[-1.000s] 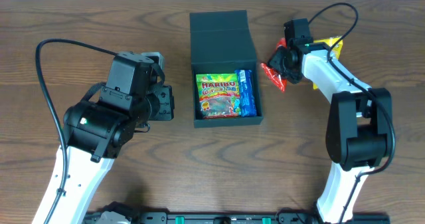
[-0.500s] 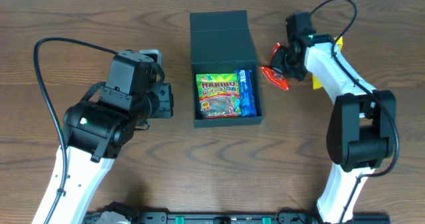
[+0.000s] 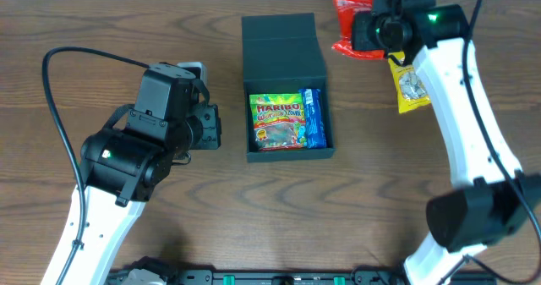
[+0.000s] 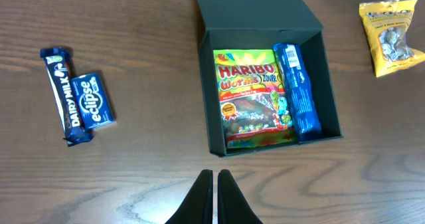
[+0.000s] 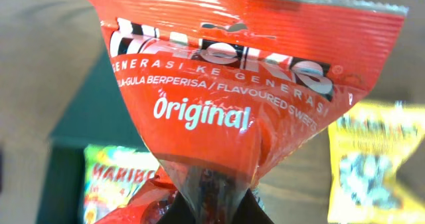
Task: Pack container
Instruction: 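Grasp the red Hacks bag with the right gripper and lift, then lower the red bag into the box and open the right gripper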
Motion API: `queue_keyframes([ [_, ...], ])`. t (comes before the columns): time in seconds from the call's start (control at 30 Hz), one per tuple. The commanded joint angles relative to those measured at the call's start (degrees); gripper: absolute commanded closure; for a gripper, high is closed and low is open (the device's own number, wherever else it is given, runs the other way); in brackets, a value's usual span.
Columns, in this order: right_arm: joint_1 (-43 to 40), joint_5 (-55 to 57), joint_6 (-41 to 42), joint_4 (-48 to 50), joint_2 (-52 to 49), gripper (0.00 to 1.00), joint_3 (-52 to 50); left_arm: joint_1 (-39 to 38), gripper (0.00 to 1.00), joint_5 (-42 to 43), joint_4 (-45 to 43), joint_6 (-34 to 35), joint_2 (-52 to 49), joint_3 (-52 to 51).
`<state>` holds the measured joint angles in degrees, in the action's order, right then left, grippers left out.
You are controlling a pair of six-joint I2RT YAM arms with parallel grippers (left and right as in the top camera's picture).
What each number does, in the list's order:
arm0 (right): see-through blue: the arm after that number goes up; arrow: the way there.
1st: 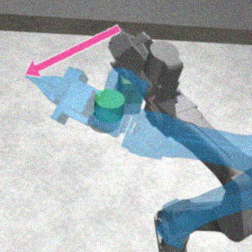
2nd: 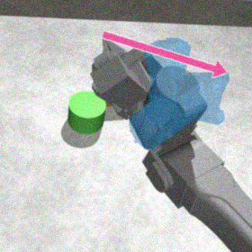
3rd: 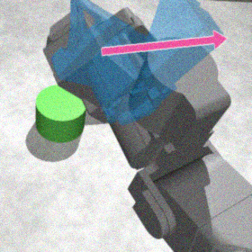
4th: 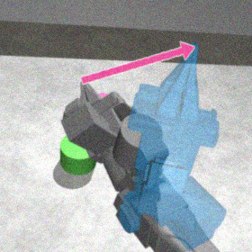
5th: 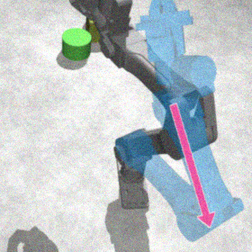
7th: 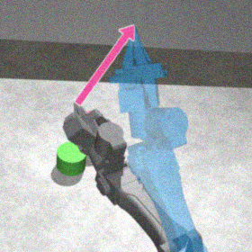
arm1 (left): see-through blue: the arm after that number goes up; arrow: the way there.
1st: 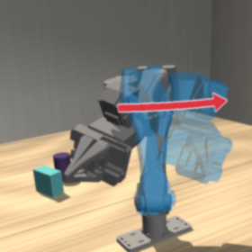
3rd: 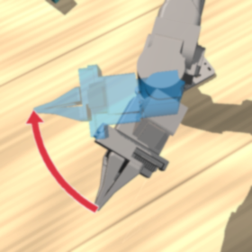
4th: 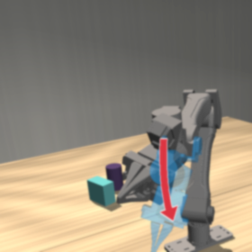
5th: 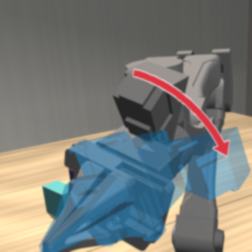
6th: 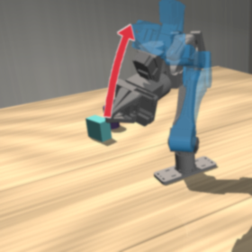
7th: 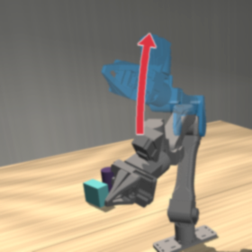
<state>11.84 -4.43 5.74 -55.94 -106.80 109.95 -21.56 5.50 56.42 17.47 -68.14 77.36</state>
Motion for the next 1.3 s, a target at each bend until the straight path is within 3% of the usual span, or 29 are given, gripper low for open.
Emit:
queue_keyframes([
  [0.0, 3.6, -5.8, -22.1, -0.8, 2.4, 0.99, 1.1, 0.2, 0.94, -1.5, -0.4, -1.2, 0.2, 0.4],
  [0.3, 11.5, -12.1, -55.5, -9.1, 0.3, 0.99, -0.7, 0.2, 0.94, -1.7, -1.7, -1.2, 1.9, 0.4],
  [0.43, 13.2, -13.4, -64.3, -10.1, -2.6, 0.99, -1.8, 0.2, 0.94, -1.7, -1.6, -1.2, 3.1, 0.4],
  [0.77, 15.4, -15.5, -70.6, -11.1, -13.5, 0.99, -2.2, 0.2, 0.94, -1.7, -1.1, -1.2, 3.9, 0.4],
  [1.1, 15.4, -11.1, -70.5, -5.3, -22.7, 0.98, -2.2, 0.2, 0.94, -1.6, -0.7, -1.2, 3.9, 0.4],
  [1.23, 15.5, -10.5, -68.0, -5.0, -23.0, 0.79, -2.2, 0.2, 0.94, -1.7, -0.7, -1.2, 3.9, 0.4],
  [1.27, 15.5, -10.3, -67.0, -5.1, -22.7, 0.68, -2.2, 0.2, 0.95, -1.7, -0.7, -1.2, 3.9, 0.4],
])
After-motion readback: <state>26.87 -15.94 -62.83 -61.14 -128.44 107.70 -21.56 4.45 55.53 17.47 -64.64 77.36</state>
